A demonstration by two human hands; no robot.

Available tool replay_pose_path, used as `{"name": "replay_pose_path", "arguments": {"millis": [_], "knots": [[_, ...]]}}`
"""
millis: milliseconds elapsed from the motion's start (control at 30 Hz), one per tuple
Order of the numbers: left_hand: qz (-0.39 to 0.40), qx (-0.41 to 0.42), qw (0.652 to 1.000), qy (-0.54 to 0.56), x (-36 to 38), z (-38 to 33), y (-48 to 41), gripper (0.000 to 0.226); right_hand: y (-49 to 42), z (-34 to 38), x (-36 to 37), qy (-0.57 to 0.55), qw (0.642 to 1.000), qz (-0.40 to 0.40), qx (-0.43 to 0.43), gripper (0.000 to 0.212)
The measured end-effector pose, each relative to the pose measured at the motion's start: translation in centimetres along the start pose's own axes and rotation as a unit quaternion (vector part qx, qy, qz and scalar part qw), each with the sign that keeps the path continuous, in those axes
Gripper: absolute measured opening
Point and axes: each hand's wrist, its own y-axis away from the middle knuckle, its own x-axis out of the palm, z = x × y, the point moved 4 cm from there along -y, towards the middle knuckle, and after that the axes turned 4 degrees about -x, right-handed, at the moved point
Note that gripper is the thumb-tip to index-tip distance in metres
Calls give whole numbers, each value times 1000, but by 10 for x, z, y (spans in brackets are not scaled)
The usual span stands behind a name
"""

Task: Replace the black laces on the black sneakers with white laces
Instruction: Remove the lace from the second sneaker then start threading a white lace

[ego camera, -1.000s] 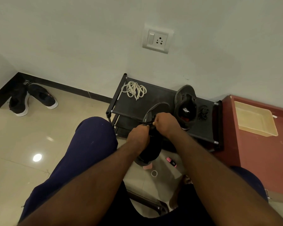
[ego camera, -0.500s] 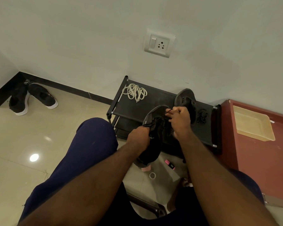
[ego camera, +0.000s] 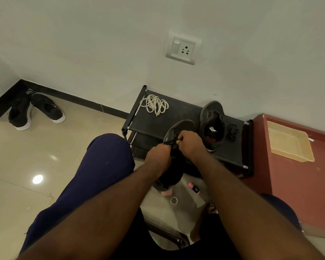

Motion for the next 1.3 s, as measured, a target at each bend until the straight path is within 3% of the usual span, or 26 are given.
{"name": "replay_pose_path", "arguments": {"millis": [200,333,433,533,600,700,767,800,833,900,1000,1100,1200,1300], "knots": [[8,-9,1000,12,0,0,0,30,6,7,2,5,1000,25,10,17],[0,-1,1000,15,-2,-1,2,29,5,12,-1,88,996,31,-9,17],[-3,9,1000,8,-5,-2,2,28,1,12,-18,70,997,-35,-20,19],[-2,15,1000,0,-7,-2,3,29,-2,-1,-41,-22,990,-140,18,23],[-2,14,1000,2,-7,-1,3,30,4,-21,-58,-141,958,-226,104,33],[-2,15,1000,5,-7,-2,4,29,13,-49,-78,-416,837,-312,171,21],[-6,9,1000,11,-8,-2,4,28,18,-57,-81,-569,753,-292,154,14],[-7,4,1000,14,-9,-2,4,28,22,-57,-82,-603,740,-266,132,30],[-11,0,1000,20,-10,-2,3,27,26,-59,-79,-606,747,-246,120,47],[-14,-15,999,40,-14,-2,3,25,44,-56,-68,-537,804,-226,118,64],[-18,-45,995,89,-20,-5,3,19,72,-46,-31,-392,895,-188,99,52],[-40,-48,993,103,-26,-12,3,12,71,-33,5,-272,959,-64,54,36],[-57,-39,993,97,-32,-15,0,14,53,-24,6,-179,983,-13,36,38],[-66,-19,994,89,-43,-17,-11,18,32,-24,-4,-142,988,-49,20,38]]}}
